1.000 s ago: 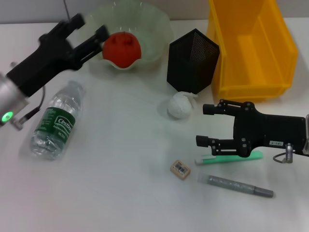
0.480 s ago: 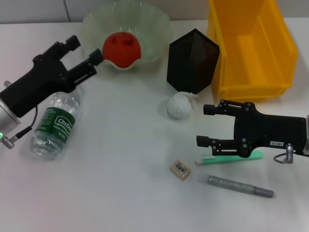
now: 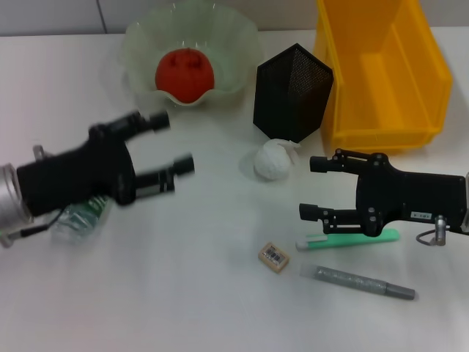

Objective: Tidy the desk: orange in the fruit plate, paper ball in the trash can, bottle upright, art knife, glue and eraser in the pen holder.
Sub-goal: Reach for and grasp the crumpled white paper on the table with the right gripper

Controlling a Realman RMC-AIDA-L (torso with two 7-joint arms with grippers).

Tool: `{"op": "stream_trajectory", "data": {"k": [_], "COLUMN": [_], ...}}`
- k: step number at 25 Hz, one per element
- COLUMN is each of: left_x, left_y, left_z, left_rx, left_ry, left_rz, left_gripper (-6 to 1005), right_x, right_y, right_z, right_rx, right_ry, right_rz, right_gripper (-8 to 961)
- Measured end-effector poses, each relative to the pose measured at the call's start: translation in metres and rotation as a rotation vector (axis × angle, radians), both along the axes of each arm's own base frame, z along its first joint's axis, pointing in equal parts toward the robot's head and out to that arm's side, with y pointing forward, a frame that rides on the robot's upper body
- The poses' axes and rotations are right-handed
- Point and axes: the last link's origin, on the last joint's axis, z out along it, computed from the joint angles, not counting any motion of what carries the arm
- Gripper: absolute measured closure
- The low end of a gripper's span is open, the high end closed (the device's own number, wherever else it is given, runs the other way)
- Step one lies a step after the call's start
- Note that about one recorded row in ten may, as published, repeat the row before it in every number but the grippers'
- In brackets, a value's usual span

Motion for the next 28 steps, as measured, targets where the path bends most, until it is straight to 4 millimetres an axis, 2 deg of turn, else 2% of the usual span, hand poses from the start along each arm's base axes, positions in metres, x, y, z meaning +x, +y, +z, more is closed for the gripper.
{"op": "stream_trajectory", "data": {"k": [6,12,22,28], "left_x": [-0.011,-0.019,-0.018,-0.017], "left_y": [-0.022,-0.03,-0.031,-0.03], "left_z": [0.003,0.005,0.002,0.001], "left_rx": [-0.18,-0.235,-0.235,-0.235], "left_ry": [0.116,0.151,0.149,0.149], "left_rz": [-0.096,-0.094,-0.096,-0.1], "left_gripper": [165,165,165,165], "right_x": [-0.001,-0.002,-0.004,-0.021], "right_y": [0.0,0.001,0.003,0.022], "right_z": [0.002,0.003,0.002,0.022], "right_rx": [-0.009,-0.013,-0.018,-0.093], "right_ry": [0.006,0.008,0.011,-0.008], "right_rz": [-0.002,-0.002,-0.011,-0.076], "right_gripper": [148,148,149,149]}}
